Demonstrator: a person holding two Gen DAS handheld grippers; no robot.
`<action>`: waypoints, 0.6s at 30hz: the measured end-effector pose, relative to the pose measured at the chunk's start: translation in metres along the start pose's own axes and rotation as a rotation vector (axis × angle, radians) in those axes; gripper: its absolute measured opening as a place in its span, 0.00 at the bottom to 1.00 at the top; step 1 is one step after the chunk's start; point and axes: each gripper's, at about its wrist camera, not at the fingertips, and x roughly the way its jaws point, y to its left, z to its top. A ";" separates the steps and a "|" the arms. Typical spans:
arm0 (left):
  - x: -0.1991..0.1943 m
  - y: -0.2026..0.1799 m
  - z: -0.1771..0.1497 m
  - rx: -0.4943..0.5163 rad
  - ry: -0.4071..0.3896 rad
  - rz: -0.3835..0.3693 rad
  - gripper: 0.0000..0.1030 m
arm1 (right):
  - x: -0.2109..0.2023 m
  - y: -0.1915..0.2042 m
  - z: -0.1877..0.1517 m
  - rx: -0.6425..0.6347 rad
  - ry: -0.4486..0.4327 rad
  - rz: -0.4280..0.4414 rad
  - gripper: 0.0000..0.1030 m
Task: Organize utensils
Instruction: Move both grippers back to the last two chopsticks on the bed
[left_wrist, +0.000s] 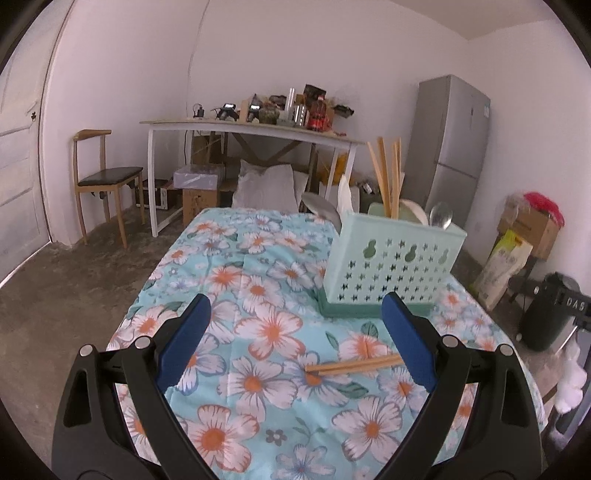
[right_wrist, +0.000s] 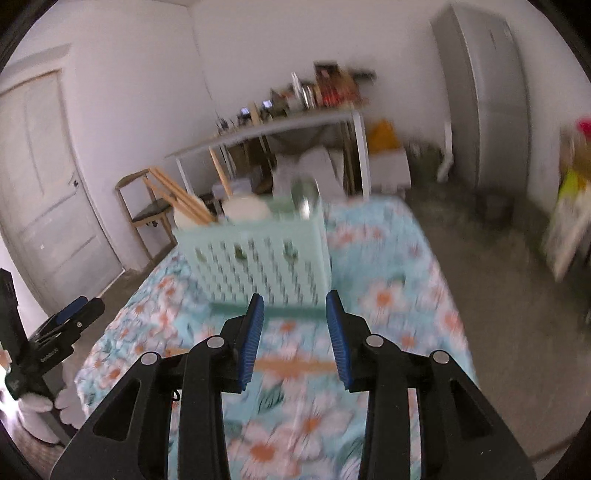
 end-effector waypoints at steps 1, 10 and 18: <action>0.000 0.000 -0.001 0.002 0.007 0.002 0.87 | 0.003 -0.002 -0.004 0.018 0.017 -0.001 0.34; 0.011 -0.007 -0.014 0.039 0.103 0.017 0.87 | 0.024 -0.006 -0.035 0.107 0.142 0.040 0.34; 0.016 -0.014 -0.017 0.033 0.139 0.026 0.87 | 0.033 -0.014 -0.044 0.196 0.217 0.129 0.34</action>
